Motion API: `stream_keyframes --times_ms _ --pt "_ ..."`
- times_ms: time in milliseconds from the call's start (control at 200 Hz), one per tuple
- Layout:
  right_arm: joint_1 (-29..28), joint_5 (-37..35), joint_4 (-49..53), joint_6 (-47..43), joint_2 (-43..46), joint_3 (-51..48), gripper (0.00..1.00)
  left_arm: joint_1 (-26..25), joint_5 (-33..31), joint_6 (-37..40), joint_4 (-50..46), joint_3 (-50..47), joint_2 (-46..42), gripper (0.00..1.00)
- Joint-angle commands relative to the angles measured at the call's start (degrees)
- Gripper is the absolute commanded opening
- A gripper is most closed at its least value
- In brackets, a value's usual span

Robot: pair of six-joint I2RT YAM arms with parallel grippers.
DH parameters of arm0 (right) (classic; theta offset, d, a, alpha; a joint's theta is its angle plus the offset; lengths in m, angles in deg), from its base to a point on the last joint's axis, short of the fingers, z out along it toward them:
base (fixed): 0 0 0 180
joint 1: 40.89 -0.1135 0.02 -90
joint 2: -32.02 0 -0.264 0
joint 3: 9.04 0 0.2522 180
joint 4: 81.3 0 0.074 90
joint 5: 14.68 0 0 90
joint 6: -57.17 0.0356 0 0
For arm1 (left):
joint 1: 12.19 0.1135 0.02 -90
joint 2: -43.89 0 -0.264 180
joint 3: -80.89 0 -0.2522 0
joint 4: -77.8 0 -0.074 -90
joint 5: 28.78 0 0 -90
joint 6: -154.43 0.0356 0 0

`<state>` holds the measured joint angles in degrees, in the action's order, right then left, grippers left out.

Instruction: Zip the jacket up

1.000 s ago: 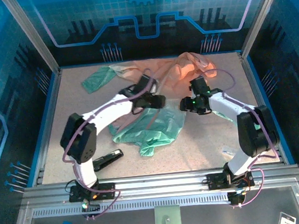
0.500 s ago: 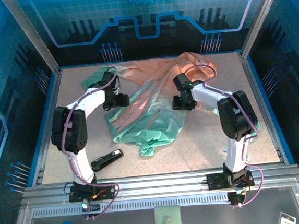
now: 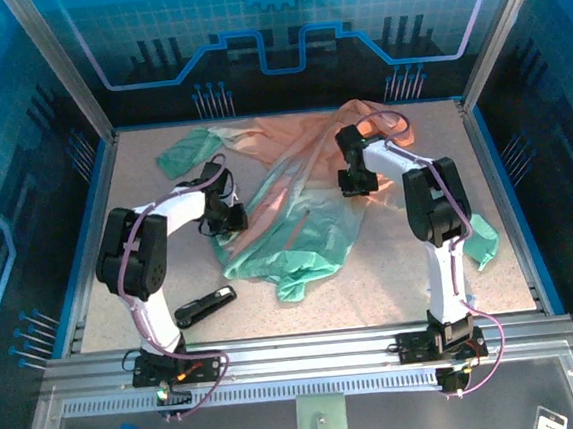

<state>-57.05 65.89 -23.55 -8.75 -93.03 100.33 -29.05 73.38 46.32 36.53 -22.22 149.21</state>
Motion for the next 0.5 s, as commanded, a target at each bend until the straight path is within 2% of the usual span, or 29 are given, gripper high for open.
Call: stream_keyframes --times_ms 0,200,290,390,495 --pt "1.28 0.22 3.96 -1.39 -3.68 4.39 0.21 -6.76 3.20 -5.73 1.69 -1.83 -2.53 0.15" --pt "3.07 -0.25 7.67 -3.26 -8.68 14.05 0.22 -18.44 3.82 -16.89 10.61 -4.99 -4.09 0.15" --pt "3.58 -0.36 9.29 -4.58 -11.17 17.94 0.21 -22.69 2.95 -19.05 12.13 -4.47 -3.69 0.16" --pt "3.64 -0.54 10.10 -5.57 -10.57 19.37 0.23 -23.58 0.70 -19.29 11.07 -4.09 -4.13 0.20" --pt "3.67 -0.36 8.75 -5.75 -6.30 16.91 0.28 -22.58 -1.75 -16.86 7.37 -3.09 -5.63 0.34"
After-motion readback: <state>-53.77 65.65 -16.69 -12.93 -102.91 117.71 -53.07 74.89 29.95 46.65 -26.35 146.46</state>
